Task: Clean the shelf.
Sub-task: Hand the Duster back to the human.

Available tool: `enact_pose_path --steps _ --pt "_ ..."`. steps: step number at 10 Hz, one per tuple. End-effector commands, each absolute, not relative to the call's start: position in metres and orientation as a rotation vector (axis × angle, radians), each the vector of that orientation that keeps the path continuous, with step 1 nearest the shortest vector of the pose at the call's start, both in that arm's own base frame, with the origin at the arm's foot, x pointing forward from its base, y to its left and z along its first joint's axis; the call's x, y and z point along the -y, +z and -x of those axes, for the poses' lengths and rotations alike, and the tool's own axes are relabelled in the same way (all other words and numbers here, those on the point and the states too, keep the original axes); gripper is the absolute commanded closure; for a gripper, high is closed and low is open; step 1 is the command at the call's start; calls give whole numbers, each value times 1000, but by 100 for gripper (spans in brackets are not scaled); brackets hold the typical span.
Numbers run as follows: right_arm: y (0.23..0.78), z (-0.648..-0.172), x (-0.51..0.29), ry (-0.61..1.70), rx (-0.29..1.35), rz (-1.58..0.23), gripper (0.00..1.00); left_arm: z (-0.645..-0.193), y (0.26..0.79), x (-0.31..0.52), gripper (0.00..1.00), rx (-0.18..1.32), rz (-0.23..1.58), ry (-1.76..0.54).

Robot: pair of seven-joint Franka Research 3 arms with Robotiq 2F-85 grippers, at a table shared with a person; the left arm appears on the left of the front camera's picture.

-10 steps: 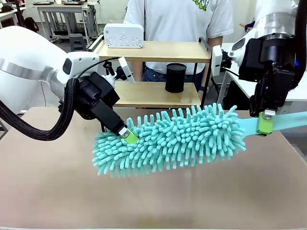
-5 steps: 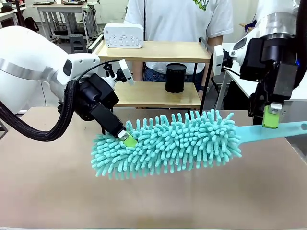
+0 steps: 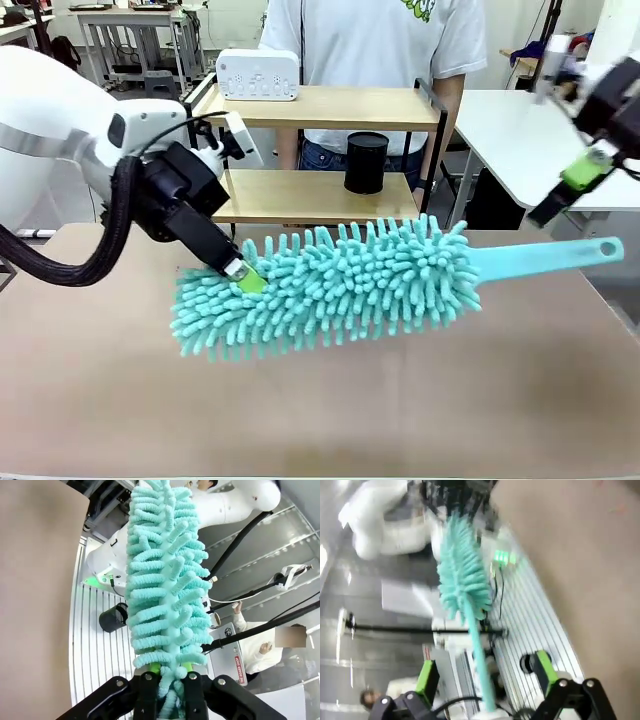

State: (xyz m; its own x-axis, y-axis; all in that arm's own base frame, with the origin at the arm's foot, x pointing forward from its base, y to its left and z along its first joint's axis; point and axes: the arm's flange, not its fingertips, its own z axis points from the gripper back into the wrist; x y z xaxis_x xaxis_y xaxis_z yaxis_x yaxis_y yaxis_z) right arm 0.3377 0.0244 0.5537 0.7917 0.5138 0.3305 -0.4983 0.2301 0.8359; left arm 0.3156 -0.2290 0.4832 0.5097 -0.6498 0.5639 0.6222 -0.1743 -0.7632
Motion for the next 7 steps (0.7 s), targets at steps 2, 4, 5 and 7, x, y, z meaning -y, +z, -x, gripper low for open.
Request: enact_pose_path --steps 2,4,5,7 --pt "486 -300 53 -211 818 -1407 0 -308 484 195 100 38 1371 -1139" --pt "418 -298 76 -481 784 -1460 0 -311 487 178 100 68 1400 -1107" --pt "473 -297 78 250 229 -1293 0 -314 490 171 100 100 1412 -1088" --pt "473 -297 78 250 229 -1293 0 -318 512 139 100 295 1469 -1031"
